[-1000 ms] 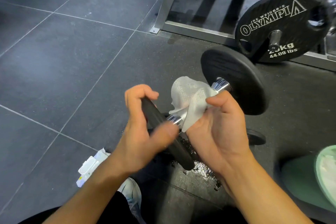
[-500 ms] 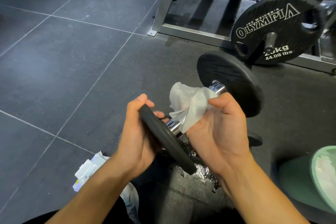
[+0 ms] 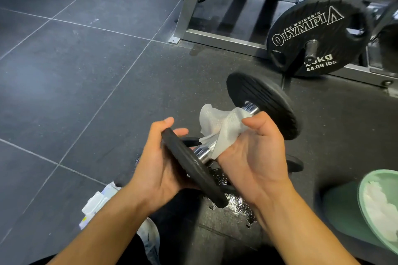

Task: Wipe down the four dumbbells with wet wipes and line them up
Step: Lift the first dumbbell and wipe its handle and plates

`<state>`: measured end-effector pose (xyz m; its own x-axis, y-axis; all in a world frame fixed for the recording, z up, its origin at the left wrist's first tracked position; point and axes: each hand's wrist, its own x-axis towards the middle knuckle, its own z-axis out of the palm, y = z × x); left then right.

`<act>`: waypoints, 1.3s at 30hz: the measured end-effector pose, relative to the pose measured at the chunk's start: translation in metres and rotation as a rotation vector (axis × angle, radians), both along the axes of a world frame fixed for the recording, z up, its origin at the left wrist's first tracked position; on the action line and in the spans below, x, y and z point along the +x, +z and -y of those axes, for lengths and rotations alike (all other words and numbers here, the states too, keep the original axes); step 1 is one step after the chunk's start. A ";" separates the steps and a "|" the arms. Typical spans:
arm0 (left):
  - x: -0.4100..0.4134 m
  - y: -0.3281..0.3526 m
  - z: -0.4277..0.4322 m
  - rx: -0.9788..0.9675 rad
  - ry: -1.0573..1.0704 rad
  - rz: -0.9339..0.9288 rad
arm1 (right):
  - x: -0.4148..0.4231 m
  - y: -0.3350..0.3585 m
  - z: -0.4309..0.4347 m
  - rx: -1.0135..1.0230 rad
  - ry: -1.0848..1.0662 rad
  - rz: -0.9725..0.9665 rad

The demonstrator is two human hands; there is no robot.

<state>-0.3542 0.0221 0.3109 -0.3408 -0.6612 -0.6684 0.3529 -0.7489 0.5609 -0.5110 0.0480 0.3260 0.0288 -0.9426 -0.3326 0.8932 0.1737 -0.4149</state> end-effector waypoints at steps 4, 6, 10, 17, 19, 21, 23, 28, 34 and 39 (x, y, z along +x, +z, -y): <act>-0.003 -0.008 -0.010 -0.758 0.106 0.285 | -0.007 0.000 0.007 0.028 -0.061 0.000; 0.003 -0.009 -0.004 -0.821 0.357 0.252 | -0.011 -0.004 0.010 0.073 -0.118 -0.010; 0.014 -0.007 0.016 -0.220 0.343 0.207 | -0.014 -0.009 0.010 0.072 -0.131 -0.018; 0.006 -0.001 0.008 0.218 -0.259 -0.174 | -0.005 -0.006 0.003 0.005 -0.027 -0.005; 0.007 0.007 0.009 0.235 -0.279 -0.179 | -0.005 -0.008 0.003 0.027 -0.038 -0.019; 0.010 0.010 0.010 0.239 -0.273 -0.144 | -0.006 -0.013 0.003 0.021 -0.015 -0.059; 0.012 0.008 0.011 0.213 -0.262 -0.059 | -0.005 -0.015 0.002 0.011 0.013 -0.106; 0.010 0.004 0.007 0.168 -0.241 0.051 | -0.009 -0.012 0.003 -0.002 0.039 -0.231; 0.004 -0.008 0.004 0.053 -0.172 0.145 | -0.012 -0.007 0.007 0.037 -0.044 -0.204; -0.002 -0.012 -0.003 -0.021 -0.024 0.225 | -0.014 -0.025 0.012 0.161 -0.128 -0.221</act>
